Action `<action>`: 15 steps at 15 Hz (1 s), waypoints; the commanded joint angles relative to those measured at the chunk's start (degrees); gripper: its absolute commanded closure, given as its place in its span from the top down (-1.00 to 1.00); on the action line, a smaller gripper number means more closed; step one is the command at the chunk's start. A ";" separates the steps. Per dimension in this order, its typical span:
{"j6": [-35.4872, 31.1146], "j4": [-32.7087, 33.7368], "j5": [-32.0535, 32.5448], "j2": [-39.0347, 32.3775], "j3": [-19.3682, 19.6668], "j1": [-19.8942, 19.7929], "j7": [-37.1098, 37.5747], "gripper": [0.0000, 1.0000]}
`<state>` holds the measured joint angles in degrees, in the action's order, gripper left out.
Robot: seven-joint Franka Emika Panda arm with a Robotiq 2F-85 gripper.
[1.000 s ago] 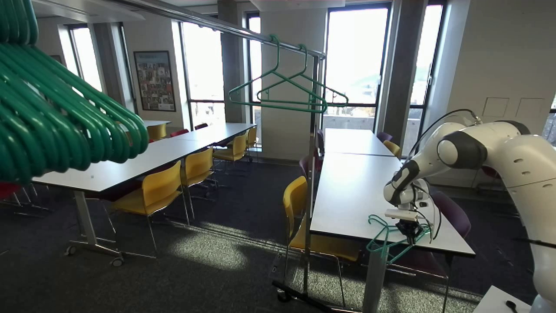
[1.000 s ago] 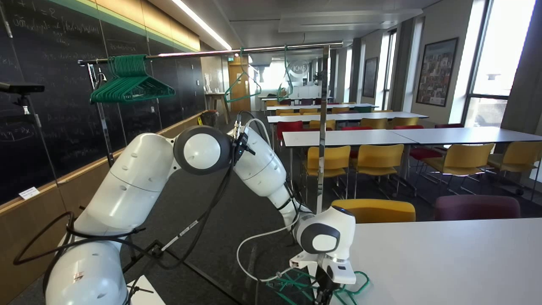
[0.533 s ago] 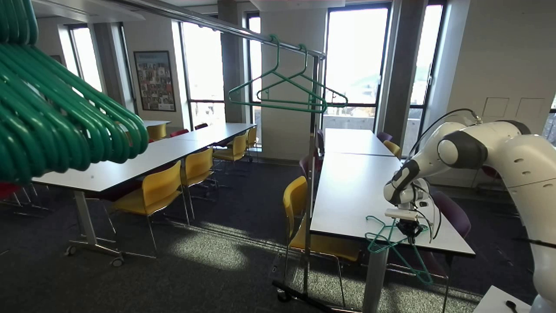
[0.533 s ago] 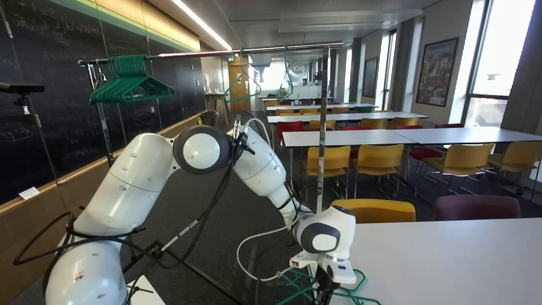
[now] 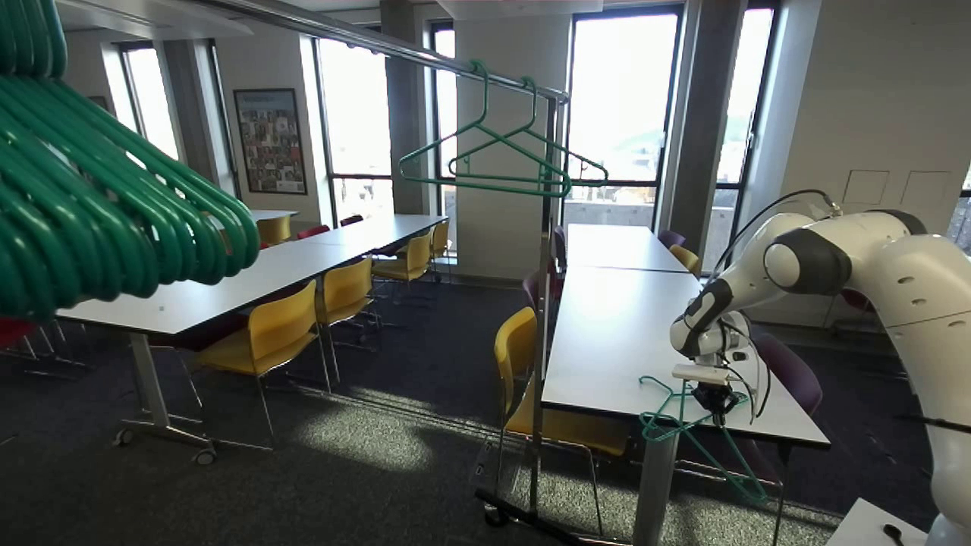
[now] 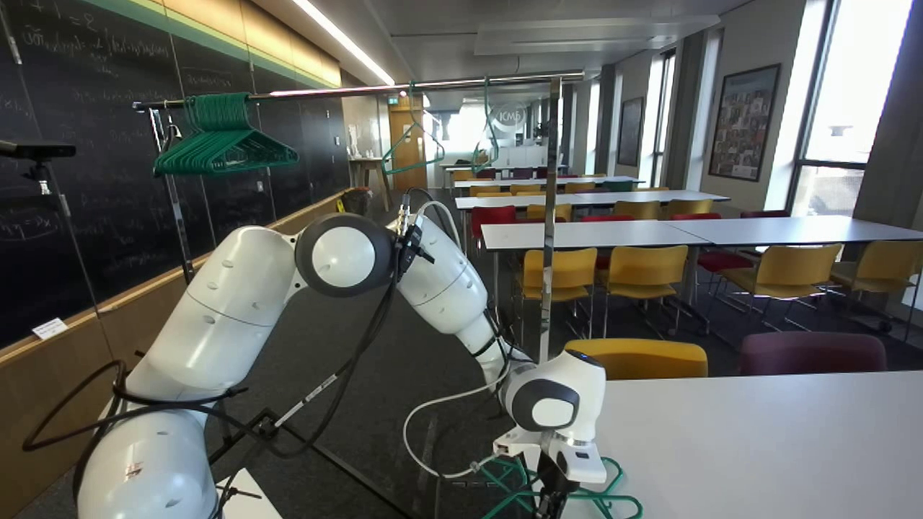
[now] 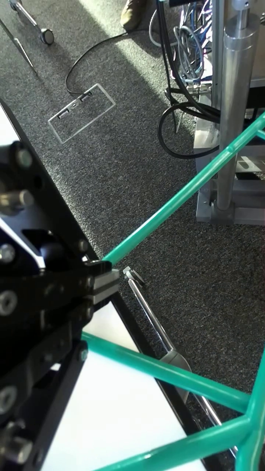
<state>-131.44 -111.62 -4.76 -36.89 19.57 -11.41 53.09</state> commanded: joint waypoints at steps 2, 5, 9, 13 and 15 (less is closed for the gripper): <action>2.18 2.68 -1.15 -1.56 0.43 -1.29 1.05 -1.00; 4.18 5.62 -2.55 -2.47 0.73 -3.28 1.91 -1.00; 6.20 9.31 -3.88 -3.94 1.11 -5.65 2.42 -1.00; 7.35 12.09 -4.36 -5.43 1.23 -6.84 3.22 -1.00; 8.05 13.59 -4.47 -6.26 1.25 -7.26 3.90 -1.00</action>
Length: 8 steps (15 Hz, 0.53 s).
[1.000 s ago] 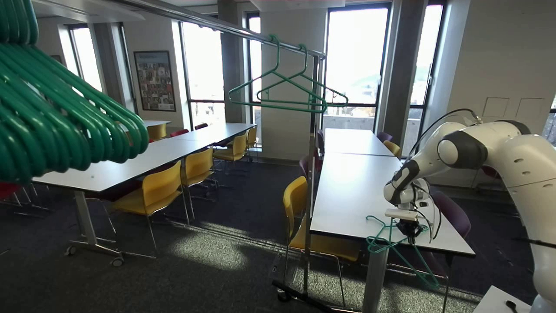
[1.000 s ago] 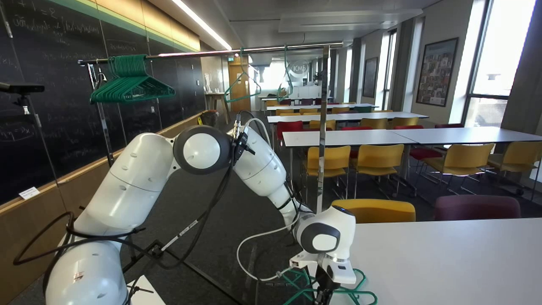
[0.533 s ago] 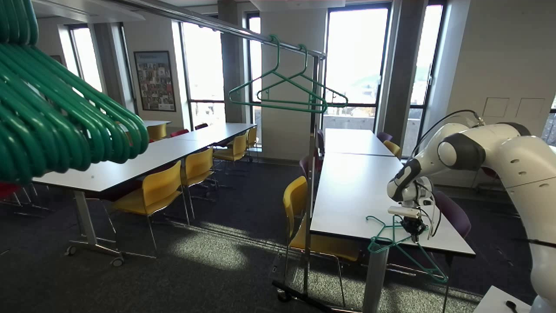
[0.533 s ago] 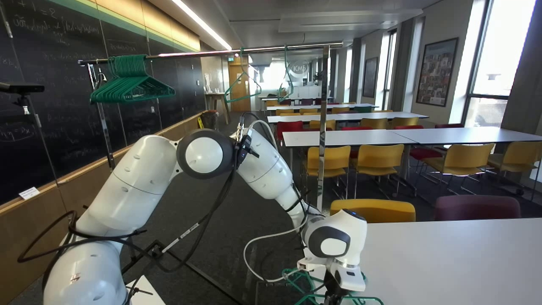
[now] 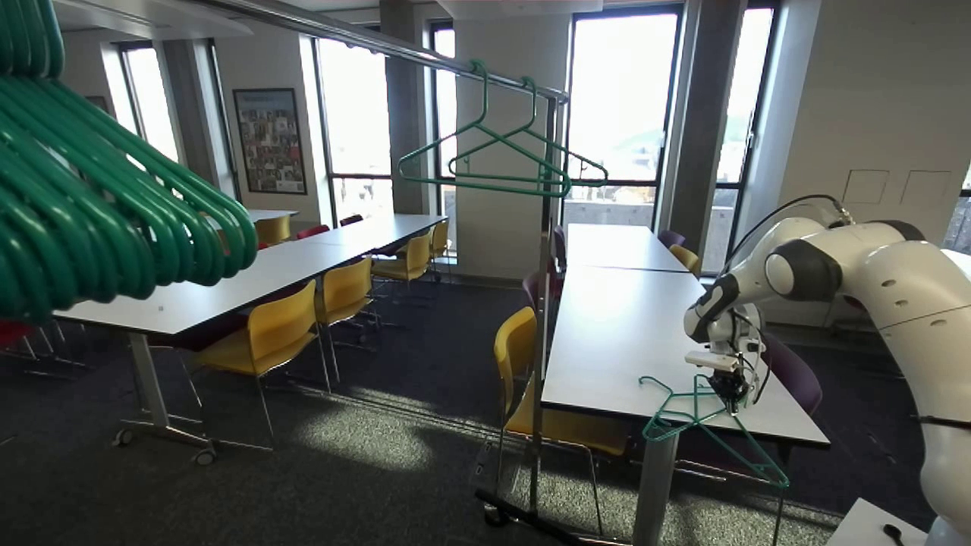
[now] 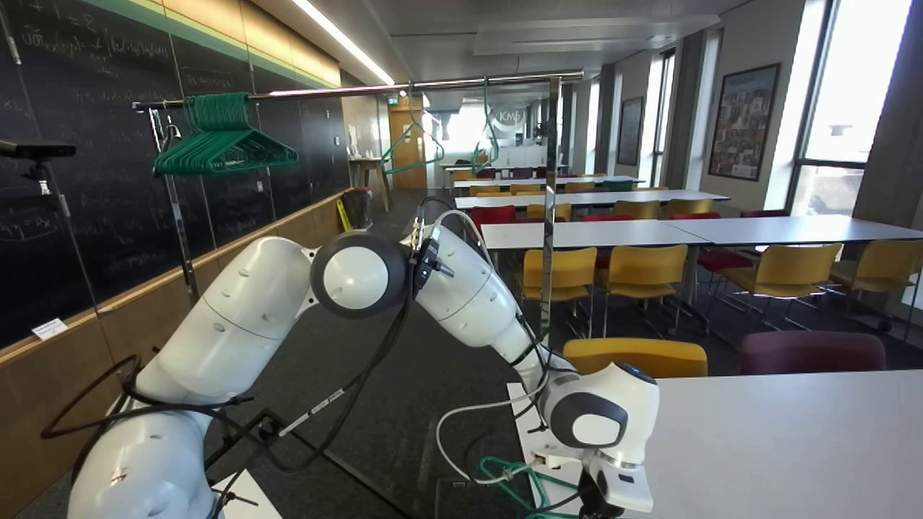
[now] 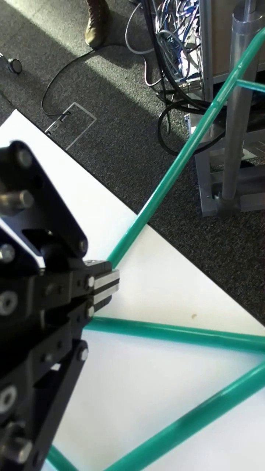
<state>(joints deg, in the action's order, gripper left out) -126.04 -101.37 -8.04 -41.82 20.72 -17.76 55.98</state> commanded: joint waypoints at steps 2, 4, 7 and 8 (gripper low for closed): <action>3.49 5.39 -1.34 -2.46 0.24 -1.47 2.27 -1.00; 4.40 7.55 -1.48 -3.66 0.52 -2.10 4.08 -1.00; 5.42 10.80 -1.56 -5.64 0.77 -3.46 6.57 -1.00; 5.81 11.90 -1.58 -6.30 0.94 -4.03 7.36 -1.00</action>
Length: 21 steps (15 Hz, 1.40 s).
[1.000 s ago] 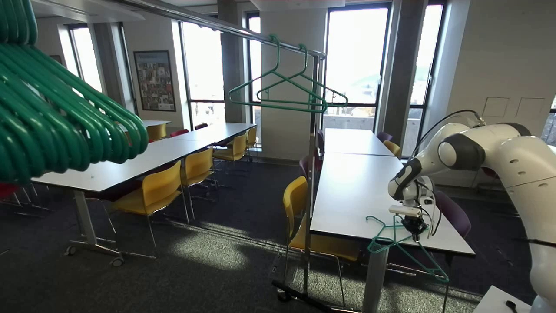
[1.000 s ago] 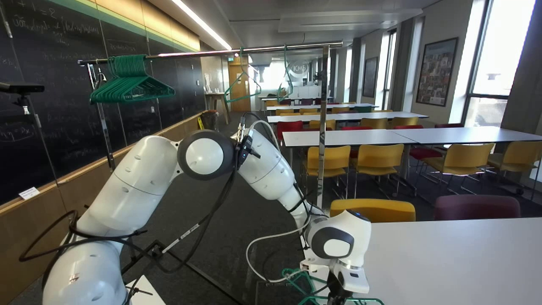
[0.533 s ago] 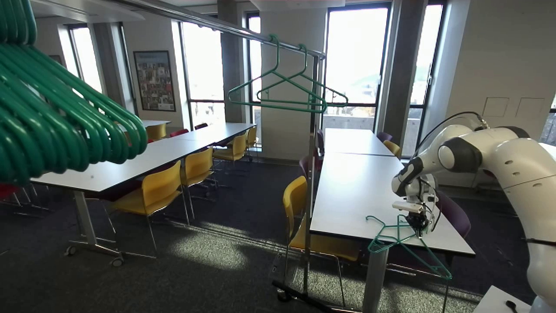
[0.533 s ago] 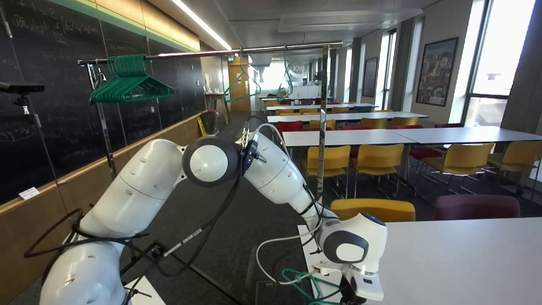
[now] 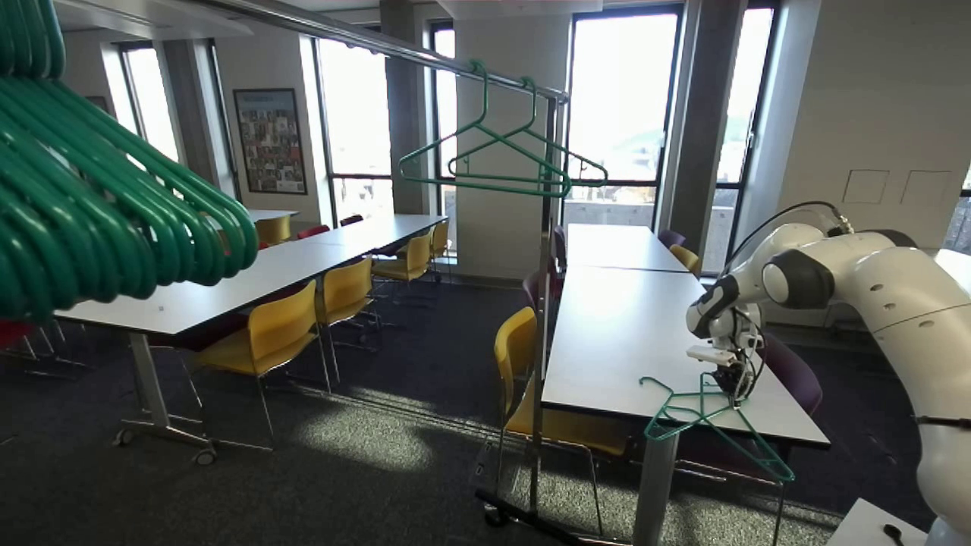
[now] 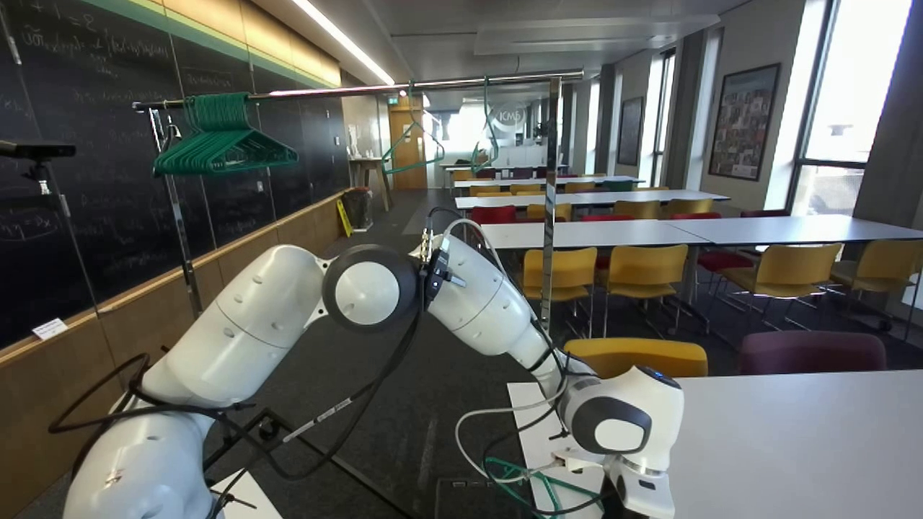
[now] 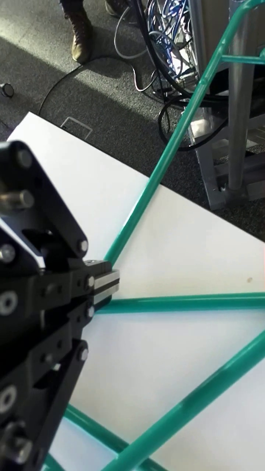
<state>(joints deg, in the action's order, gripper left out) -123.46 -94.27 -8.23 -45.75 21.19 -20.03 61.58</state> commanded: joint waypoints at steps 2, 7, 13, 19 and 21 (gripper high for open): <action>4.01 6.58 -1.50 -3.48 0.47 -2.87 3.03 -1.00; 7.76 11.31 -2.29 -6.28 0.21 -5.84 5.43 -1.00; 11.28 16.62 -4.25 -8.50 0.21 -9.16 7.83 -1.00; 10.27 18.33 -5.02 -9.43 -0.17 -10.64 8.41 -0.48; 8.95 16.82 -4.52 -8.80 -0.42 -9.67 7.60 -0.31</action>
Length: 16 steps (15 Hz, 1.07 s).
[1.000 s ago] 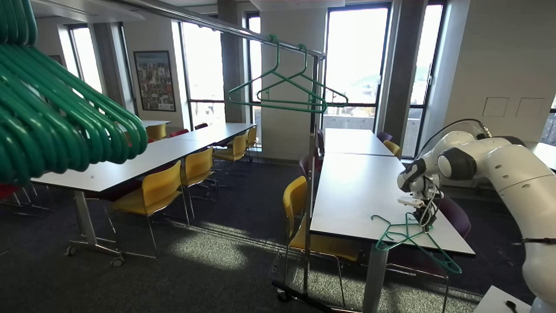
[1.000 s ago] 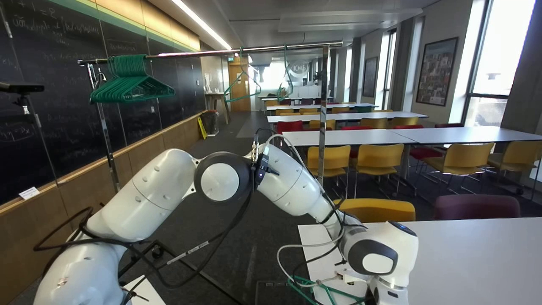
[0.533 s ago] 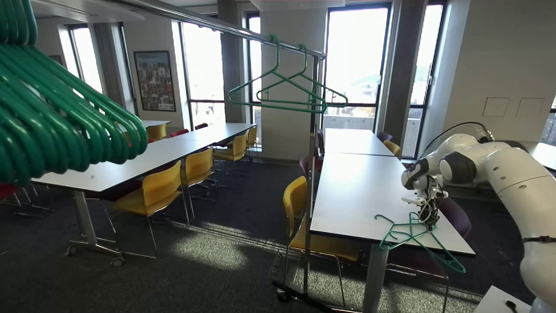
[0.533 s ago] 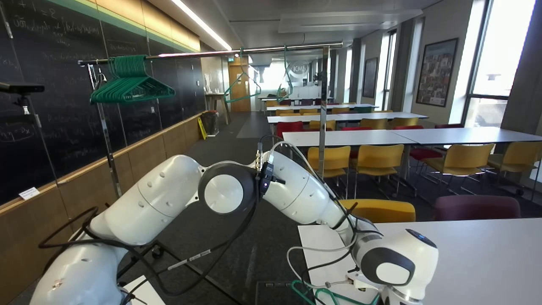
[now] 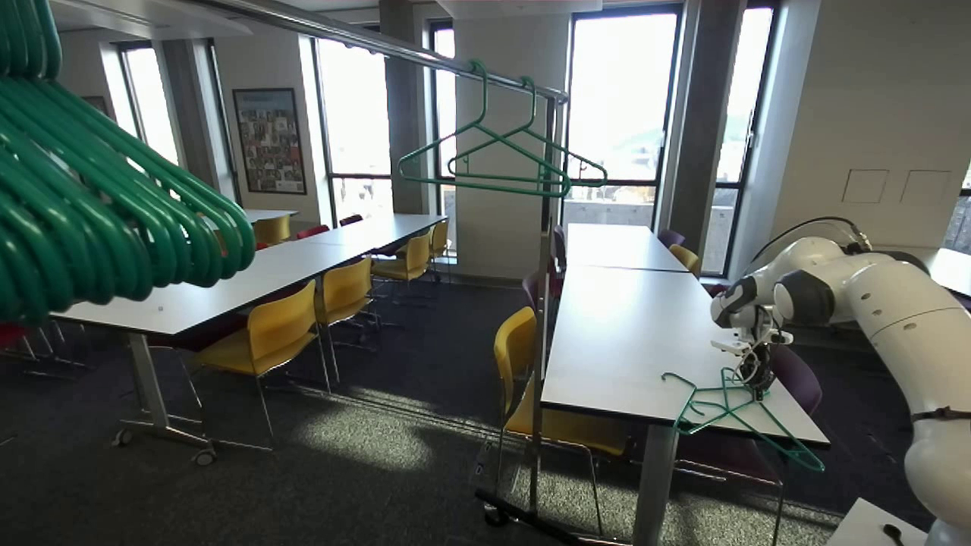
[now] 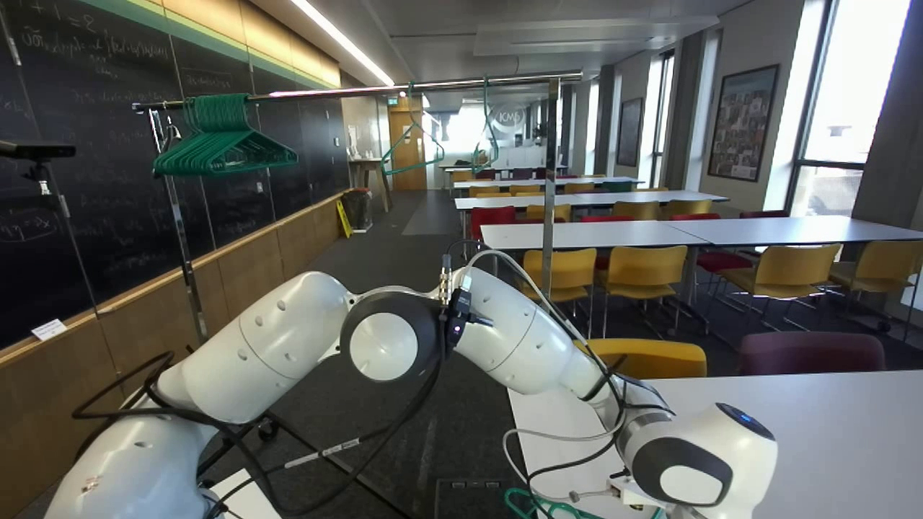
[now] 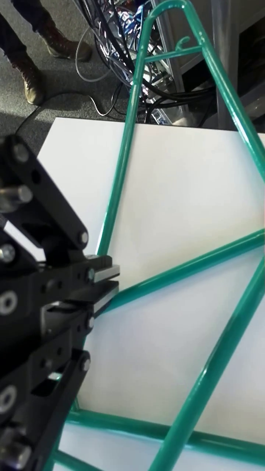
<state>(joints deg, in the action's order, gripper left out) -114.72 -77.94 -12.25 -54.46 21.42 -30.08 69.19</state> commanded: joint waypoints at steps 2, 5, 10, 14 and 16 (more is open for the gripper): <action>-3.54 -3.82 0.33 2.25 -1.40 2.14 -2.43 0.02; -9.82 -8.62 1.32 4.97 -2.36 4.69 -7.46 0.45; -11.70 -10.99 0.78 7.20 -2.62 6.76 -15.48 1.00; -10.94 -10.73 0.21 7.65 -2.21 6.90 -17.12 1.00; -10.77 -10.46 0.09 7.63 -2.09 6.83 -17.18 1.00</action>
<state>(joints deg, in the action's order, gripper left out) -124.97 -85.38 -11.88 -49.94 19.34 -23.17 54.06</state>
